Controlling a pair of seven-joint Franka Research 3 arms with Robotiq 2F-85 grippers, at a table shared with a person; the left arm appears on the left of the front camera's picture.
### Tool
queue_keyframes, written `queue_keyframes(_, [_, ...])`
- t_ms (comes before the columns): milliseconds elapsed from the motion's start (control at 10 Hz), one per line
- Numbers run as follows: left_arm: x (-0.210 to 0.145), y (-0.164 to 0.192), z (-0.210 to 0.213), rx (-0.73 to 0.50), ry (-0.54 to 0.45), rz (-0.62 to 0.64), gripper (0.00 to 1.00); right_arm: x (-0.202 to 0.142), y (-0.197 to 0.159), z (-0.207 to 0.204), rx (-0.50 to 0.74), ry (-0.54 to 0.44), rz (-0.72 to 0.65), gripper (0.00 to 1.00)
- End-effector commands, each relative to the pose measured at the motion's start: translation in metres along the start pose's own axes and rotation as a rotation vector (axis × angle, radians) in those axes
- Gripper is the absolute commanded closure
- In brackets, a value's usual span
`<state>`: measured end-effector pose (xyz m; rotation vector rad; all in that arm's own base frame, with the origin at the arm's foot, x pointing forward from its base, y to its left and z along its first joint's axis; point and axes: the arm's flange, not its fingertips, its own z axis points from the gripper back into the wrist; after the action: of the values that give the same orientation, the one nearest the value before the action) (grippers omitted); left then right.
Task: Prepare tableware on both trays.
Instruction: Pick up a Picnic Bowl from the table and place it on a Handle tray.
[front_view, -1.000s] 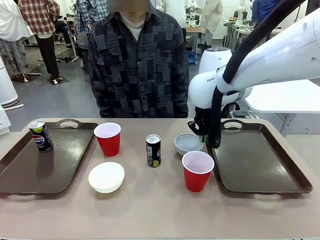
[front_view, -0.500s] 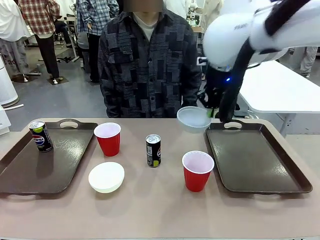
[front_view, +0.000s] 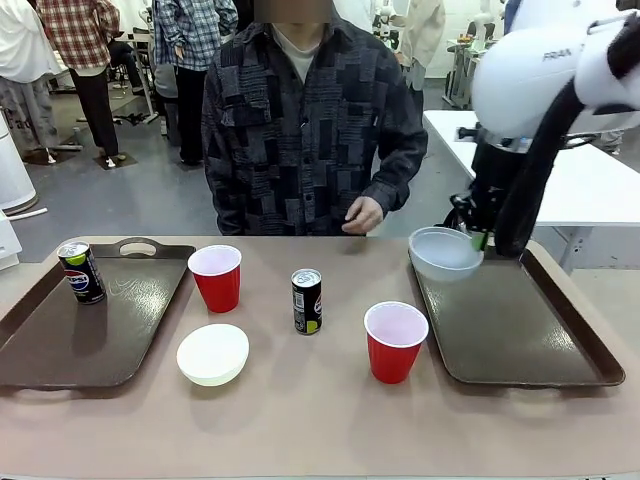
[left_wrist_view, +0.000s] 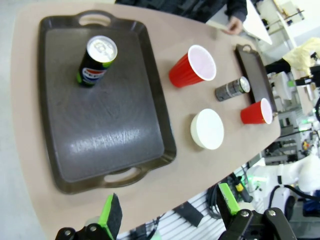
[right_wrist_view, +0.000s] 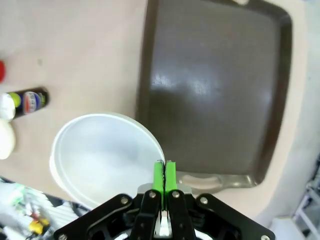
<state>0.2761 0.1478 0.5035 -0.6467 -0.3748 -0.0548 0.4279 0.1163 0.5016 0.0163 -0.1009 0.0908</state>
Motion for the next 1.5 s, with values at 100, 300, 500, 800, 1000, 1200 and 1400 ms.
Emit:
queue_keyframes(100, [0.0, 0.0, 0.001, -0.011, -0.005, 0.006, 0.0, -0.022, -0.052, 0.001, -0.016, -0.015, -0.035, 1.0])
queue_keyframes(300, [0.0, 0.0, 0.001, -0.011, -0.005, 0.006, 0.0, -0.028, -0.086, -0.002, -0.011, -0.019, -0.077, 1.0])
queue_keyframes(500, [0.0, 0.0, 0.001, -0.011, -0.005, 0.006, 0.0, -0.031, -0.116, -0.009, -0.013, -0.031, -0.127, 1.0])
queue_keyframes(800, [0.0, 0.0, 0.001, -0.011, -0.005, 0.006, 0.0, -0.027, -0.108, -0.003, -0.005, -0.003, -0.127, 1.0])
queue_keyframes(1000, [0.0, 0.0, 0.001, -0.011, -0.005, 0.006, 0.0, -0.02, -0.116, -0.017, -0.038, 0.001, -0.095, 0.99])
queue_keyframes(1200, [0.0, 0.0, 0.001, -0.011, -0.005, 0.006, 0.0, -0.011, -0.115, -0.041, -0.087, -0.007, -0.084, 0.99])
queue_keyframes(1400, [0.0, 0.0, 0.001, -0.011, -0.005, 0.006, 0.0, -0.007, -0.119, -0.055, -0.11, 0.004, -0.085, 0.99])
